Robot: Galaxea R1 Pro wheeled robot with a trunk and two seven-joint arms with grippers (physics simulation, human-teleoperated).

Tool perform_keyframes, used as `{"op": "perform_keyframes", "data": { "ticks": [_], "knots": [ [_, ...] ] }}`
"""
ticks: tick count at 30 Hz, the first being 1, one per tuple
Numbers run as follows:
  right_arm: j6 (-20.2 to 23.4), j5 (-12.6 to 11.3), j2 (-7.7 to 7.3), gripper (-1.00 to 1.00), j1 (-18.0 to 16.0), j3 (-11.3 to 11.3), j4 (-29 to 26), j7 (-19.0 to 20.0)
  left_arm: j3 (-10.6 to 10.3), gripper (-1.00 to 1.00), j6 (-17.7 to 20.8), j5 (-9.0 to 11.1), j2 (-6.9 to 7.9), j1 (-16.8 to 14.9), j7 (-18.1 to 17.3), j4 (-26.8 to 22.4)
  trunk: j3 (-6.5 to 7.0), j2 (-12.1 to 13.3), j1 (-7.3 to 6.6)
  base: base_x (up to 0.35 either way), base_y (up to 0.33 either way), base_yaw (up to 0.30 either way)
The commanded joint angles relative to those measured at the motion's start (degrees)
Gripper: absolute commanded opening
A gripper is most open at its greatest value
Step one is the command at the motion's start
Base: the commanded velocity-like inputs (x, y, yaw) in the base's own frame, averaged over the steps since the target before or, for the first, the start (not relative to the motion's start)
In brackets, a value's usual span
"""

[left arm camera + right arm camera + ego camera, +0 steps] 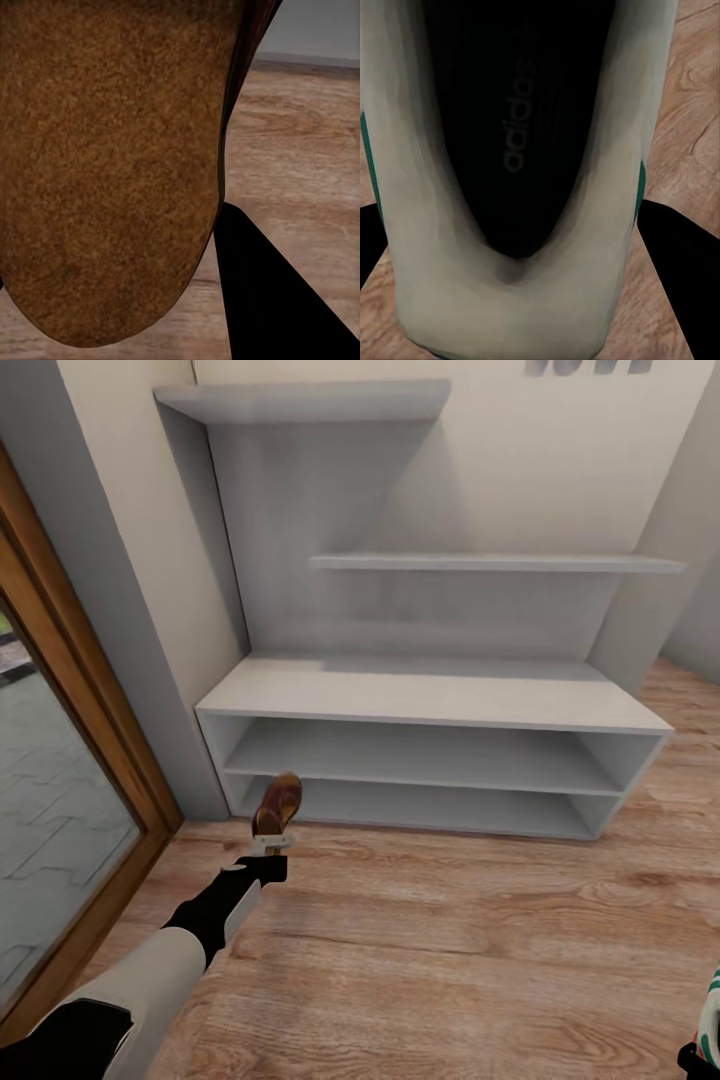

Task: Pick up the two gym shoes and the two sandals from the corridor floor and place them onto the hallstand (shoe rack) in the corridor, making sure they are on the rack and not on the floor. Arrange them so the two gym shoes are next to each other and the two sandals are next to each other.

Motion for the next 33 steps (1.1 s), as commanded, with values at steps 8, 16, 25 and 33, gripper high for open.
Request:
{"op": "perform_keyframes", "data": {
  "ticks": [8, 16, 25, 33],
  "knots": [
    [-0.2, -0.6, -0.12, -1.00, 0.0, 0.5, 0.0, -0.1, -0.5, -1.00, 0.2, 0.4, -0.03, 0.0, 0.6, 0.0, -2.22, -3.2, 1.75, 0.000, 0.000, 0.000],
    [-0.2, -0.6, -0.22, -1.00, 0.0, 0.5, 0.0, -0.1, -0.5, -1.00, 2.1, 0.3, -0.47, -1.3, 0.9, -0.5, -4.52, -5.3, 2.92, 0.000, 0.000, 0.000],
    [-0.2, -0.6, -0.29, -1.00, 0.0, 0.4, 0.0, -0.1, -0.5, -1.00, 6.8, 0.3, -1.42, -3.7, 4.0, -3.3, -7.34, -5.4, 3.16, 0.000, 0.000, -0.004],
    [-0.2, -0.6, -0.30, -1.00, 0.0, 0.5, 0.0, -0.1, -0.5, -1.00, 7.5, 0.3, -1.60, -3.3, 7.4, -4.7, -9.62, -5.5, 3.36, 0.000, 0.000, -0.188]
  ]
}}
